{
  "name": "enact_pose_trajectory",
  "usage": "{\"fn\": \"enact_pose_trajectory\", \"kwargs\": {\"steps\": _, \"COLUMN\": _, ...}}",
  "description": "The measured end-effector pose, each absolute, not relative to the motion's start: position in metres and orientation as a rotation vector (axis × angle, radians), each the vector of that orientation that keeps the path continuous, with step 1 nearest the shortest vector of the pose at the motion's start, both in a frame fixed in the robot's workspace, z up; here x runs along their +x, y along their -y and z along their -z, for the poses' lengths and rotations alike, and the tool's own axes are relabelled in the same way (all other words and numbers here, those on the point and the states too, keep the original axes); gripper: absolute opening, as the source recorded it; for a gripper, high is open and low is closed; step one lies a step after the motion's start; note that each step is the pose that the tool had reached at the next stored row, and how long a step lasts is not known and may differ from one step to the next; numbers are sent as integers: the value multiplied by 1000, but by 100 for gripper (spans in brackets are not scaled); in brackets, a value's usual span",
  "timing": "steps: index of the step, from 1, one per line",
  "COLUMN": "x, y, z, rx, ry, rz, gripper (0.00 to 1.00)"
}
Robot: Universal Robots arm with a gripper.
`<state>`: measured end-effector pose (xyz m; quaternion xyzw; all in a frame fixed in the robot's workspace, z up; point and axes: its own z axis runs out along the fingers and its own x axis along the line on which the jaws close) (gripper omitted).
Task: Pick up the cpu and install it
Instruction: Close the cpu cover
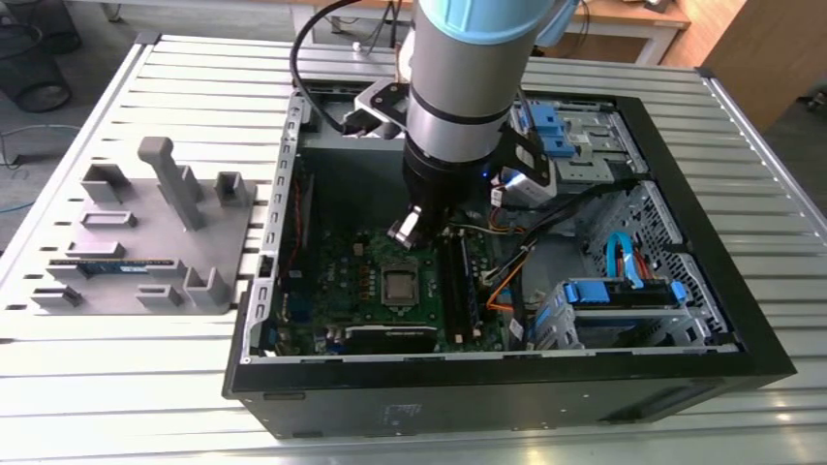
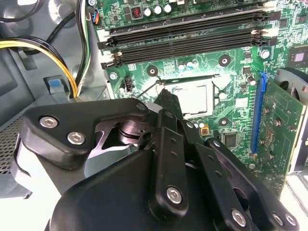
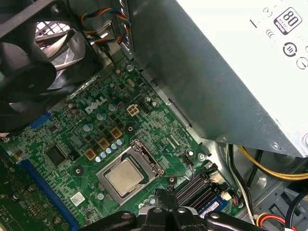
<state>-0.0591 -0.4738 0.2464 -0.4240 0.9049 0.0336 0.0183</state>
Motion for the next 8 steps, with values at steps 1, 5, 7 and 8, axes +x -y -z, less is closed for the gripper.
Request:
{"fn": "enact_pose_trajectory", "kwargs": {"steps": 1, "x": -59, "y": 474, "z": -246, "rx": -1321, "ry": -2808, "rz": -105, "gripper": 11}}
{"fn": "enact_pose_trajectory", "kwargs": {"steps": 5, "x": -59, "y": 474, "z": -246, "rx": -1326, "ry": -2806, "rz": -105, "gripper": 11}}
{"fn": "enact_pose_trajectory", "kwargs": {"steps": 7, "x": -59, "y": 474, "z": -246, "rx": -1326, "ry": -2806, "rz": -105, "gripper": 11}}
{"fn": "enact_pose_trajectory", "kwargs": {"steps": 8, "x": -59, "y": 474, "z": -246, "rx": -1326, "ry": -2806, "rz": -105, "gripper": 11}}
